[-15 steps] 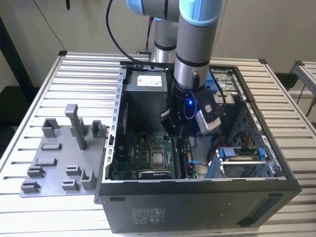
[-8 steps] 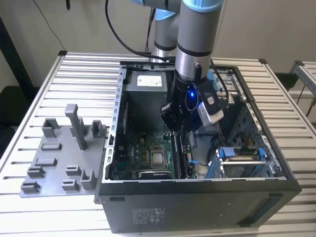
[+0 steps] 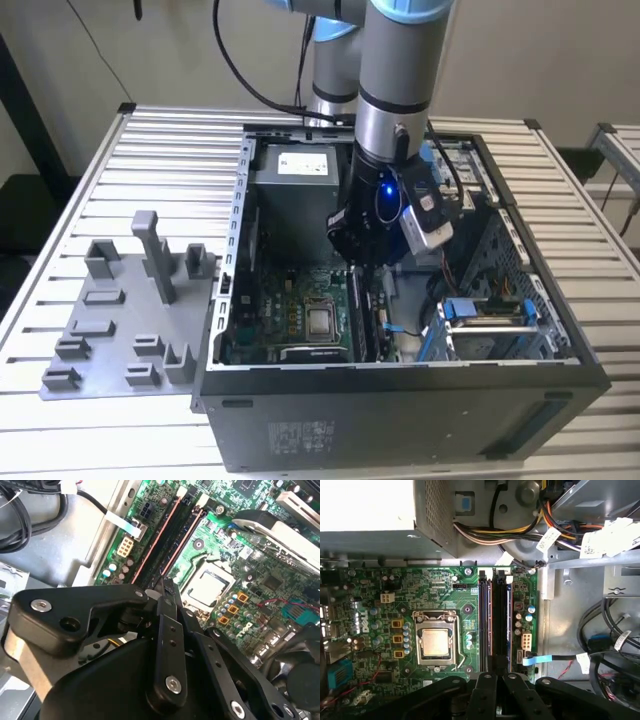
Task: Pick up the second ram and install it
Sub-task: 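Insert the second ram into the second slot, then press down the second ram until it locks into place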
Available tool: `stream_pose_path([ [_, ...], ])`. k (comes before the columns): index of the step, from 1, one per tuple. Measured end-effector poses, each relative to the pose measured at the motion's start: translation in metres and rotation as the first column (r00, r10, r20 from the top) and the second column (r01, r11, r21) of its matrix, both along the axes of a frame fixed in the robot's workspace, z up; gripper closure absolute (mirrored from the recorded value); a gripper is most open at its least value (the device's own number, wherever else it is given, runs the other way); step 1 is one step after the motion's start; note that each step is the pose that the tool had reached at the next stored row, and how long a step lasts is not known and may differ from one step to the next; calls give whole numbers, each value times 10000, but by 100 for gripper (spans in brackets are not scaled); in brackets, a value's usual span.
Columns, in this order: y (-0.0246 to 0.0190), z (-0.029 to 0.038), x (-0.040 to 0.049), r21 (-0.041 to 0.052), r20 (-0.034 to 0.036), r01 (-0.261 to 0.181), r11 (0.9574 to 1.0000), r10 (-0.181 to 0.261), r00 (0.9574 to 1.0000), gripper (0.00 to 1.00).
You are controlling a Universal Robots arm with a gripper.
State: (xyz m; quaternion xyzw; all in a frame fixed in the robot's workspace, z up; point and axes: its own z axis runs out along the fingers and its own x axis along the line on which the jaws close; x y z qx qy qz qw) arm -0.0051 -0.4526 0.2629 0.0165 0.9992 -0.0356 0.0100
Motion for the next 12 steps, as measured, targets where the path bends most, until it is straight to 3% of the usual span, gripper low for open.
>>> stream_pose_path([
  [12,0,10,0,0,0,0,10000,0,10000,89],
])
